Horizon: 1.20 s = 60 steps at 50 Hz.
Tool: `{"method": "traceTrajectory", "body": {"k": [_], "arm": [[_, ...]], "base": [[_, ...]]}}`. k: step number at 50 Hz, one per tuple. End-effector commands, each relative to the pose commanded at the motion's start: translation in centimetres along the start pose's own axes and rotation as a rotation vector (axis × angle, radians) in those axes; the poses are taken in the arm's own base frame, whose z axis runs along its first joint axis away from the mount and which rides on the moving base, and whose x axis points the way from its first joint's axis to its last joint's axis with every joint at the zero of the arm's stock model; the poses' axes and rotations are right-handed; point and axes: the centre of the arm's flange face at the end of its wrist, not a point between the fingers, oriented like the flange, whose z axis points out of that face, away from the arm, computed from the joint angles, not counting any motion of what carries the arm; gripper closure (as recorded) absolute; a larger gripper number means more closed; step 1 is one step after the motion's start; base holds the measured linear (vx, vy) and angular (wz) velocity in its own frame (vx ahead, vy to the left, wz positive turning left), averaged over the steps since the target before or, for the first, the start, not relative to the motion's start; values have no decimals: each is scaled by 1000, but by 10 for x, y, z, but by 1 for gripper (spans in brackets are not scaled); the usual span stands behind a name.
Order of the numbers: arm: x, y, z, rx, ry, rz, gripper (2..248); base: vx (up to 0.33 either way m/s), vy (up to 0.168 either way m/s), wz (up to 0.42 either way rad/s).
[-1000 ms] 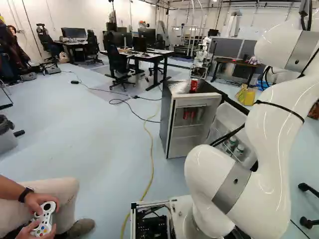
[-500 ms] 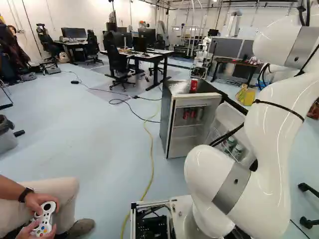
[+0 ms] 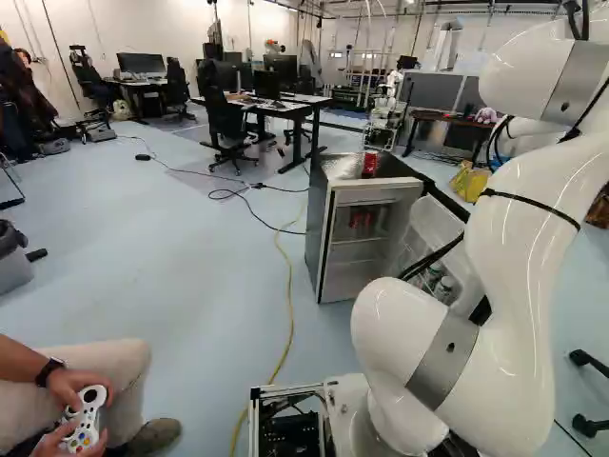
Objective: Grab a drink from the fridge
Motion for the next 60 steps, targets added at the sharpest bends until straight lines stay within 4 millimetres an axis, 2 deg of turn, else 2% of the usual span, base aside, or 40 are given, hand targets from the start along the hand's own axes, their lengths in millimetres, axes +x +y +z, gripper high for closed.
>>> {"method": "traceTrajectory", "body": {"k": [27, 60], "arm": [[-24, -15, -5, 1, -20, -33, 3], [-64, -41, -13, 1, -49, -92, 3]], "base": [[0, 0, 0], [0, 0, 0]]}}
